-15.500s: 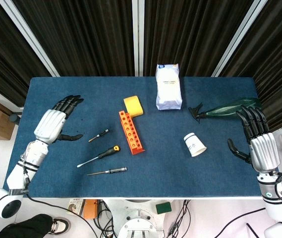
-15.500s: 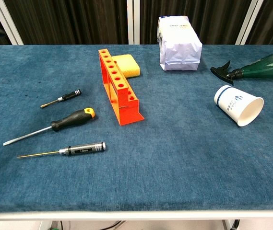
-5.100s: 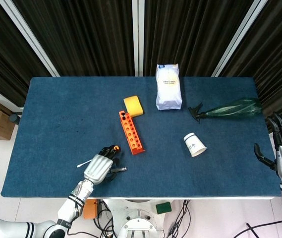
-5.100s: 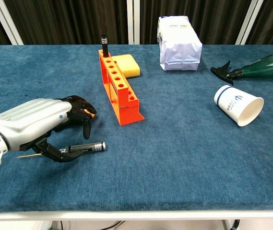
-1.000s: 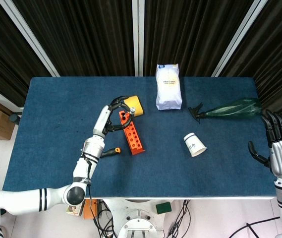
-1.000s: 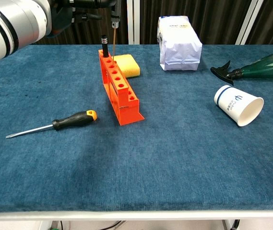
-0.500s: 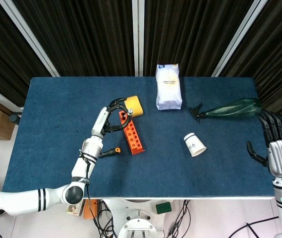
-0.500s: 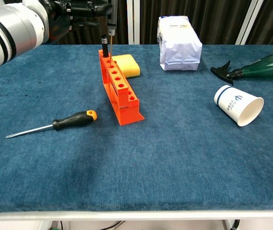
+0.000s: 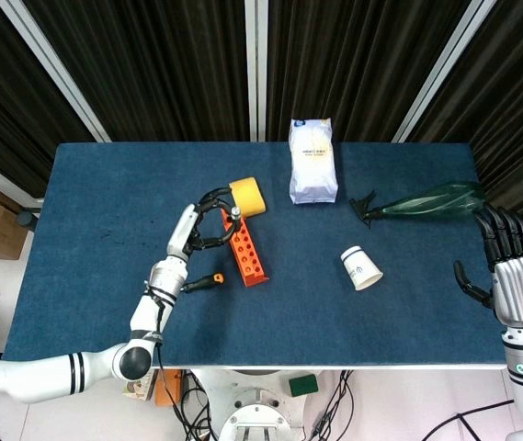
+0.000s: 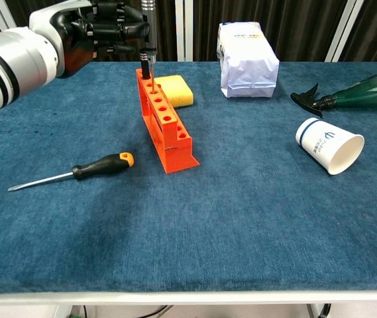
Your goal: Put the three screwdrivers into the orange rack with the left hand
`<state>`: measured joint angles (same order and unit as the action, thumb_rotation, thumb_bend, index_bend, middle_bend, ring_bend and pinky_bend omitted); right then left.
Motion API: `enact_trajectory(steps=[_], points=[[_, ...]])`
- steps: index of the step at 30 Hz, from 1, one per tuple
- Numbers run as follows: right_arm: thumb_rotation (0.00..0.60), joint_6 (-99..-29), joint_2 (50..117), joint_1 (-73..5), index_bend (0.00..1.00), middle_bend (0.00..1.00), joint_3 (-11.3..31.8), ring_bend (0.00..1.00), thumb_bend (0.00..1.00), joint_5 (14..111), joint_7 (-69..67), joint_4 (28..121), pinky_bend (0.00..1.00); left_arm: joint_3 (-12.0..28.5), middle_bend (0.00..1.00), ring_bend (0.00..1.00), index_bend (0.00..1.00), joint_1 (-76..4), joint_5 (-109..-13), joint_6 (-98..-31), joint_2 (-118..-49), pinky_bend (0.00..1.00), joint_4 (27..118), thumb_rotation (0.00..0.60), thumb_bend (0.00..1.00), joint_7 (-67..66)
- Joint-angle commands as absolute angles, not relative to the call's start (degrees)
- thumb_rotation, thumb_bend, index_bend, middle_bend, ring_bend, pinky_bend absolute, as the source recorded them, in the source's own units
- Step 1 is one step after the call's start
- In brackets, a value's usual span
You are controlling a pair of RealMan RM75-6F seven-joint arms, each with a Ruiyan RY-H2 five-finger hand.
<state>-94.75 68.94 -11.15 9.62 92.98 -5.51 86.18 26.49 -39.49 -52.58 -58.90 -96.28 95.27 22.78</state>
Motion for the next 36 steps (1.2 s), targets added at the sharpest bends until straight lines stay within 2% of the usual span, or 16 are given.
enact_trajectory(steps=[1, 15, 36], points=[[0.600, -94.6, 69.0, -11.2, 0.00, 0.00, 9.6, 0.00, 0.41, 92.9, -5.4, 86.3, 0.00, 25.7, 0.14, 0.03, 0.66, -39.0, -53.5, -58.3, -96.7, 0.13, 94.2, 0.600, 0.35, 23.9], [0.600, -94.3, 69.5, -11.2, 0.00, 0.00, 9.4, 0.00, 0.41, 92.5, -5.3, 85.7, 0.00, 23.6, 0.14, 0.02, 0.66, -37.7, -56.1, -56.4, -98.1, 0.13, 90.3, 0.600, 0.35, 26.5], [0.600, -93.7, 69.5, -11.3, 0.00, 0.00, 9.1, 0.00, 0.40, 92.4, -5.6, 85.4, 0.00, 23.3, 0.14, 0.02, 0.63, -37.4, -57.6, -54.9, -99.8, 0.13, 87.4, 0.600, 0.35, 27.6]])
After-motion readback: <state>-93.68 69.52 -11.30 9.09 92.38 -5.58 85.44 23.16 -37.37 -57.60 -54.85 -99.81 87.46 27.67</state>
